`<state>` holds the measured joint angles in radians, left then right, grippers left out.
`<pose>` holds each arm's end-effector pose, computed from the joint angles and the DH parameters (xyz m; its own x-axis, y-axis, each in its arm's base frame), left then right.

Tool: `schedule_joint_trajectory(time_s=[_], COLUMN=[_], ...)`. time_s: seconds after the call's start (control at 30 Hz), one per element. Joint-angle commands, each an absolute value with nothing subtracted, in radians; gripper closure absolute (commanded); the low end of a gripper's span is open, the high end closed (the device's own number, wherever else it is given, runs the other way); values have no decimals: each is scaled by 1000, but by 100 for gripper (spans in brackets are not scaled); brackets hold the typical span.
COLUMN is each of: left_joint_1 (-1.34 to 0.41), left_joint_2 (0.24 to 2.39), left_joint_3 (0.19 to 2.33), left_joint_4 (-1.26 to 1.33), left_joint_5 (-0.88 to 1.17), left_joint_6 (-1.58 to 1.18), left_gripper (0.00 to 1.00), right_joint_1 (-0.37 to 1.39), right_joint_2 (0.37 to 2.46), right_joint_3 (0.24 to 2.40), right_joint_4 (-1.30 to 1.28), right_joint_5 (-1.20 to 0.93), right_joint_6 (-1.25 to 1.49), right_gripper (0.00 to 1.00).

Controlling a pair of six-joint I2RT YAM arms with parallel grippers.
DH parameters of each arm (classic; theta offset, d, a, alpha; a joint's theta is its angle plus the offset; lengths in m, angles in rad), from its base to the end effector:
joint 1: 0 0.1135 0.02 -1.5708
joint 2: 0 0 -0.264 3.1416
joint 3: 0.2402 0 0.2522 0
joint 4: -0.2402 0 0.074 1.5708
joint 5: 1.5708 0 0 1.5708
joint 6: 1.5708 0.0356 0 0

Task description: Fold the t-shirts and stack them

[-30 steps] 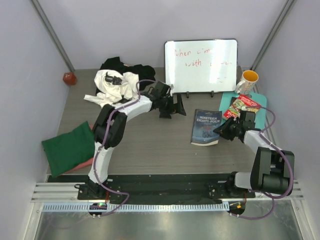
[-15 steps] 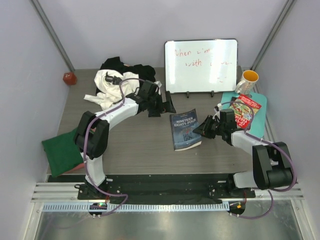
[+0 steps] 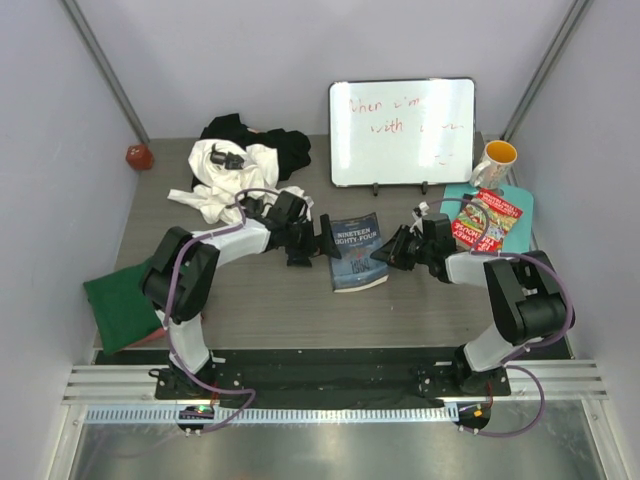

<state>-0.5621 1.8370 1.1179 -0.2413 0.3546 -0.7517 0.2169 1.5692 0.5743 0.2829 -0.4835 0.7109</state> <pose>0.3106 -0.2102 0.1640 -0.9628 -0.1504 -0.2244 0.0147 0.8004 -0.5993 0.2730 0.0771 0.1358 -0.8321 0.4082 -0.3755 0.0115 0.6895 0.7242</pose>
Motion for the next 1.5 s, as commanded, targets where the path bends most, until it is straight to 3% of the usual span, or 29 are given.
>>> schedule_joint_trajectory(time_s=[0.0, 0.67, 0.77, 0.93, 0.97, 1.03, 1.07, 1.1, 1.17, 1.3, 1.47], left_joint_1=[-566, -738, -768, -773, -773, -773, -773, -775, -773, -772, -738], left_joint_2=[1832, 2028, 2031, 2028, 2028, 2026, 2020, 2016, 2003, 1954, 1910], left_joint_3=[1091, 1046, 1045, 1045, 1045, 1046, 1049, 1055, 1074, 1112, 1143], left_joint_4=[-147, -21, -14, -8, -6, -6, -9, -18, -64, -152, -170], left_joint_5=[417, 338, 310, 291, 291, 291, 290, 275, 247, 172, 106], left_joint_6=[-765, -822, -838, -833, -833, -833, -834, -831, -816, -759, -727], left_gripper=[0, 0, 5, 33, 50, 72, 92, 100, 100, 100, 100], right_joint_1=[235, 299, 310, 325, 328, 330, 330, 330, 330, 330, 330], right_joint_2=[1594, 1692, 1701, 1704, 1704, 1706, 1704, 1700, 1691, 1646, 1563], right_joint_3=[598, 560, 564, 572, 572, 581, 586, 589, 606, 624, 649], right_joint_4=[379, 453, 456, 456, 456, 437, 428, 420, 387, 306, 207], right_joint_5=[-477, -456, -454, -453, -451, -448, -448, -446, -445, -411, -354], right_joint_6=[738, 767, 770, 775, 775, 772, 769, 761, 750, 715, 655], right_gripper=[99, 99, 99, 99, 99, 99, 99, 99, 97, 71, 61])
